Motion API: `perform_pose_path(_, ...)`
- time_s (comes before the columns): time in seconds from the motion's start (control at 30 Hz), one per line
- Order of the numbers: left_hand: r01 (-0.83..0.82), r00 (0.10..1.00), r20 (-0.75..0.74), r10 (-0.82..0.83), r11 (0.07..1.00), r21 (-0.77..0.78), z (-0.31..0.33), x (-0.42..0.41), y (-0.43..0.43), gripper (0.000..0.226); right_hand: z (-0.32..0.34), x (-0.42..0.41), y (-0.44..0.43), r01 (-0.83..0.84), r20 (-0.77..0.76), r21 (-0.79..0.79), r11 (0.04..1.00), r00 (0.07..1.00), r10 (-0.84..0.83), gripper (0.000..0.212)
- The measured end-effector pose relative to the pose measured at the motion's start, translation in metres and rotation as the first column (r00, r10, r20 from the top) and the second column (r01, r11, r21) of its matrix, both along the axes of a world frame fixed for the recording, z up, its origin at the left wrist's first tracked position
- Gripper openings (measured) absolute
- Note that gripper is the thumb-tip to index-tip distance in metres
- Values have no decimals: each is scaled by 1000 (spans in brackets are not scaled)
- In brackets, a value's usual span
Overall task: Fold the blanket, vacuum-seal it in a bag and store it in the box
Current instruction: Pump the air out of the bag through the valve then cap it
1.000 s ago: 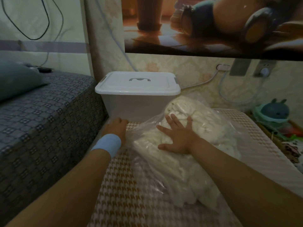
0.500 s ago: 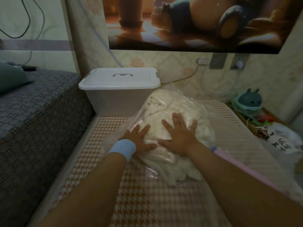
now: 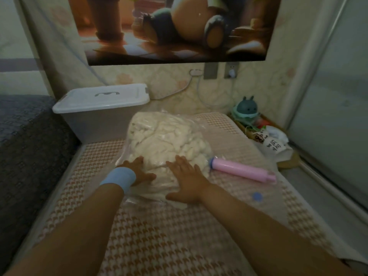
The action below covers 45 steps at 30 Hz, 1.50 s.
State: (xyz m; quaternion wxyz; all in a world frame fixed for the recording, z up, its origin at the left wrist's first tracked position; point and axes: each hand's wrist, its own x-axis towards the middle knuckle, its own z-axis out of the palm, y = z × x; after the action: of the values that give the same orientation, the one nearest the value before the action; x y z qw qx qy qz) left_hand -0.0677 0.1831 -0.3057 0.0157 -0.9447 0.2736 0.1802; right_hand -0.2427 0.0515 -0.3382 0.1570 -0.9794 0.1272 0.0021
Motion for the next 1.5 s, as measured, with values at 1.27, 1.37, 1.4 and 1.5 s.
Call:
perform_pose_path(1.27,324,902,344,-261,936,-139,-4,-96,95,82,-19,-65,72,-231,62,-222,947,966,250,54)
perform_pose_path(1.37,333,912,249,-325,943,12,-5,-96,111,124,-21,-67,85,-234,68,-224,946,965,254,61)
perform_pose_path(1.4,327,918,223,-327,944,38,-8,-96,117,134,-23,-66,89,-249,41,-228,941,963,265,59)
perform_pose_path(1.5,314,930,178,-322,947,73,-22,-95,123,150,-25,-53,93,-316,4,-245,917,945,326,35)
